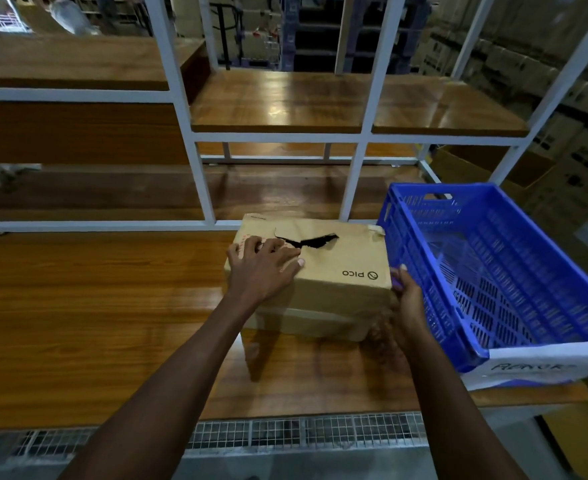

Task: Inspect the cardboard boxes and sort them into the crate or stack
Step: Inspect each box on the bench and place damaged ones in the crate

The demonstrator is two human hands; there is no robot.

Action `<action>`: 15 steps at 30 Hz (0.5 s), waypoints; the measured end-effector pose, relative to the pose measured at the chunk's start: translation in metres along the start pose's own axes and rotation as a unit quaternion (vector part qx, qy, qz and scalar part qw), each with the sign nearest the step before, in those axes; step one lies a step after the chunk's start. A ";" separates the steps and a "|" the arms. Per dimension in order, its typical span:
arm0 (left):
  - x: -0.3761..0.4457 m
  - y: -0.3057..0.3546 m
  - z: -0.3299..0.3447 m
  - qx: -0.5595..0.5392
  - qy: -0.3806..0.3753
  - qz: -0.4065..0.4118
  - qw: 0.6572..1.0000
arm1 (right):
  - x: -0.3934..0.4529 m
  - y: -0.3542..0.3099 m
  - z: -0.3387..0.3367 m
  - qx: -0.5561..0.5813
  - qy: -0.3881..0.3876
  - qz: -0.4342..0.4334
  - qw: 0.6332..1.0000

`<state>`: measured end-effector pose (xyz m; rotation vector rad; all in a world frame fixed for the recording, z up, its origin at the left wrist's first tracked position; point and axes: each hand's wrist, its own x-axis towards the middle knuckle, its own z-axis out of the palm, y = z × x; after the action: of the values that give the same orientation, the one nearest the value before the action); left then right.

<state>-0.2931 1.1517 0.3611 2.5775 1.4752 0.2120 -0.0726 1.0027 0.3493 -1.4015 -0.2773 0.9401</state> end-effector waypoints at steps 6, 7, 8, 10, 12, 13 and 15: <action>0.001 -0.014 0.000 -0.028 -0.008 0.043 0.999 | 0.002 -0.022 0.035 -0.321 0.005 -0.247 0.914; 0.000 -0.015 -0.001 -0.071 0.017 0.041 0.996 | 0.004 -0.021 0.042 -0.379 -0.009 -0.232 0.896; -0.002 -0.018 0.000 -0.129 0.060 0.031 0.989 | 0.007 -0.019 0.048 -0.432 -0.012 -0.206 0.878; -0.008 -0.022 0.004 -0.224 0.172 -0.021 0.959 | 0.012 -0.016 0.055 -0.497 -0.006 -0.173 0.850; -0.015 -0.031 0.012 -0.304 0.229 -0.112 0.918 | 0.014 -0.016 0.058 -0.510 0.002 -0.168 0.844; -0.019 -0.036 0.017 -0.367 0.229 -0.165 0.887 | 0.015 -0.017 0.058 -0.512 0.004 -0.169 0.842; -0.030 -0.042 0.023 -0.508 0.191 -0.263 0.798 | 0.016 -0.017 0.057 -0.520 0.007 -0.175 0.836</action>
<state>-0.3389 1.1452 0.3284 1.2566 1.4987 1.1261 -0.0943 1.0564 0.3704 -2.2282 -1.1195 0.4361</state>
